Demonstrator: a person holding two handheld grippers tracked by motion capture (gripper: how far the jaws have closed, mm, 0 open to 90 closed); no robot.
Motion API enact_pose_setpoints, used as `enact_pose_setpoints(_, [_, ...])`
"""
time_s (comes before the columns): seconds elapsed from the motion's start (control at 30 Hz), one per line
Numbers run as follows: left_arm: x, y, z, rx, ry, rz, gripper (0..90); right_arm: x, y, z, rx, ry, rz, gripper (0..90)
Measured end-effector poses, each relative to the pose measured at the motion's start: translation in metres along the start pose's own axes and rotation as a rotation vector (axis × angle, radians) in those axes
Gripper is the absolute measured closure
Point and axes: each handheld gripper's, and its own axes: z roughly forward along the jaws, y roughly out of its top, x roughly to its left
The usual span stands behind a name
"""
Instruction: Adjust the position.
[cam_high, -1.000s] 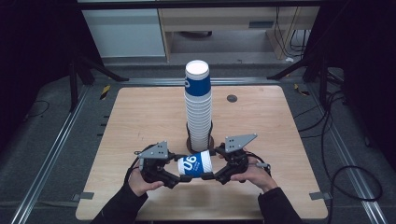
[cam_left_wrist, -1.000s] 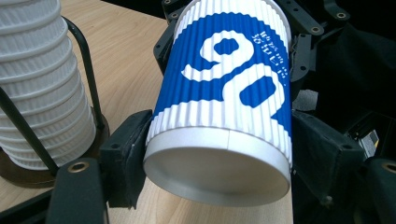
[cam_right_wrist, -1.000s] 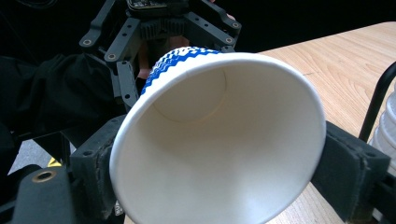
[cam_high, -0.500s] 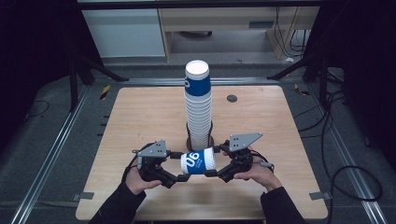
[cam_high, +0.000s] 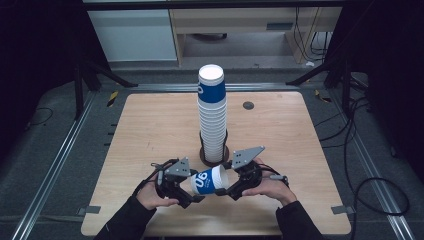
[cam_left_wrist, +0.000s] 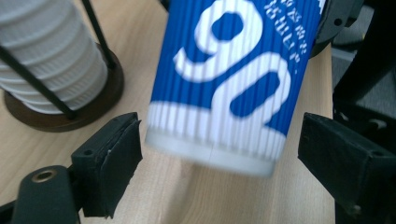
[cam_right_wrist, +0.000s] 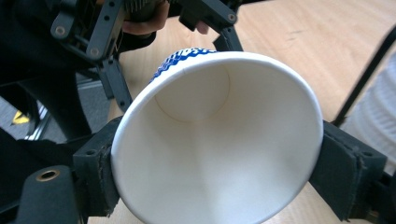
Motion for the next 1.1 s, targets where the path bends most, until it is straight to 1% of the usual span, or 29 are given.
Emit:
enact_pose_setpoints(0.13, [-0.002,0.000,0.005,0.025,-0.011,0.023,16.1,0.002,0.000,0.007,0.020,0.024,-0.003,16.0])
enact_pose_setpoints(0.2, [-0.004,0.000,0.006,0.030,-0.017,0.029,18.8,0.003,0.000,0.010,0.028,0.033,-0.004,16.0])
enact_pose_setpoints(0.27, [-0.004,0.000,0.007,0.030,-0.018,0.032,23.7,0.004,0.001,0.011,0.030,0.043,-0.007,15.9])
enact_pose_setpoints(0.3, [-0.004,0.000,0.007,0.030,-0.020,0.032,24.4,0.005,0.001,0.012,0.030,0.049,-0.005,15.9])
enact_pose_setpoints(0.43, [-0.004,-0.001,0.006,0.018,-0.026,0.033,25.5,0.004,0.001,0.011,0.029,0.051,-0.003,15.5])
enact_pose_setpoints(0.47, [-0.004,-0.001,0.005,0.022,-0.025,0.041,25.7,0.004,0.001,0.011,0.023,0.050,-0.008,14.2])
enact_pose_setpoints(0.5, [-0.004,-0.001,0.005,0.022,-0.025,0.041,25.8,0.004,0.001,0.011,0.023,0.050,-0.008,14.2])
enact_pose_setpoints(0.53, [-0.003,-0.001,0.005,0.010,-0.028,0.034,25.9,0.005,0.001,0.011,0.013,0.041,-0.012,13.4])
enact_pose_setpoints(0.6, [-0.002,-0.001,0.004,0.011,-0.022,0.033,25.9,0.005,0.001,0.010,0.009,0.036,-0.012,12.6])
enact_pose_setpoints(0.63, [-0.001,-0.002,0.003,0.004,-0.018,0.028,25.9,0.004,0.002,0.009,-0.008,0.025,-0.012,11.2])
enact_pose_setpoints(0.67, [0.000,-0.002,0.001,-0.009,-0.016,0.016,26.0,0.002,0.003,0.004,-0.035,0.010,-0.002,9.6])
enact_pose_setpoints(0.7, [0.000,-0.002,0.001,-0.009,-0.016,0.016,26.0,0.002,0.003,0.004,-0.035,0.010,-0.002,9.6])
enact_pose_setpoints(0.73, [0.001,-0.003,-0.001,-0.016,-0.010,0.010,26.0,0.001,0.003,0.002,-0.048,0.006,0.003,9.4])
enact_pose_setpoints(0.77, [0.002,-0.003,-0.002,-0.035,-0.006,-0.006,26.0,-0.001,0.004,-0.007,-0.096,-0.015,0.017,8.6])
enact_pose_setpoints(0.8, [0.005,-0.005,-0.005,-0.050,0.006,-0.019,26.0,-0.002,0.005,-0.012,-0.119,-0.026,0.026,8.4])
enact_pose_setpoints(0.83, [0.005,-0.005,-0.005,-0.050,0.006,-0.019,26.0,-0.002,0.005,-0.012,-0.119,-0.026,0.026,8.4])
enact_pose_setpoints(0.87, [0.009,-0.006,-0.010,-0.078,0.020,-0.039,26.0,-0.005,0.005,-0.020,-0.157,-0.048,0.039,8.0])
enact_pose_setpoints(0.9, [0.009,-0.006,-0.010,-0.078,0.020,-0.039,26.0,-0.005,0.005,-0.020,-0.157,-0.048,0.039,8.0])
enact_pose_setpoints(0.93, [0.011,-0.007,-0.014,-0.109,0.032,-0.060,26.0,-0.007,0.005,-0.026,-0.179,-0.070,0.048,7.7])
enact_pose_setpoints(0.97, [0.011,-0.007,-0.014,-0.109,0.032,-0.060,26.0,-0.007,0.005,-0.026,-0.179,-0.070,0.048,7.7])
enact_pose_setpoints(1.1, [0.014,-0.008,-0.020,-0.169,0.051,-0.095,26.0,-0.010,0.004,-0.035,-0.222,-0.087,0.076,7.1])
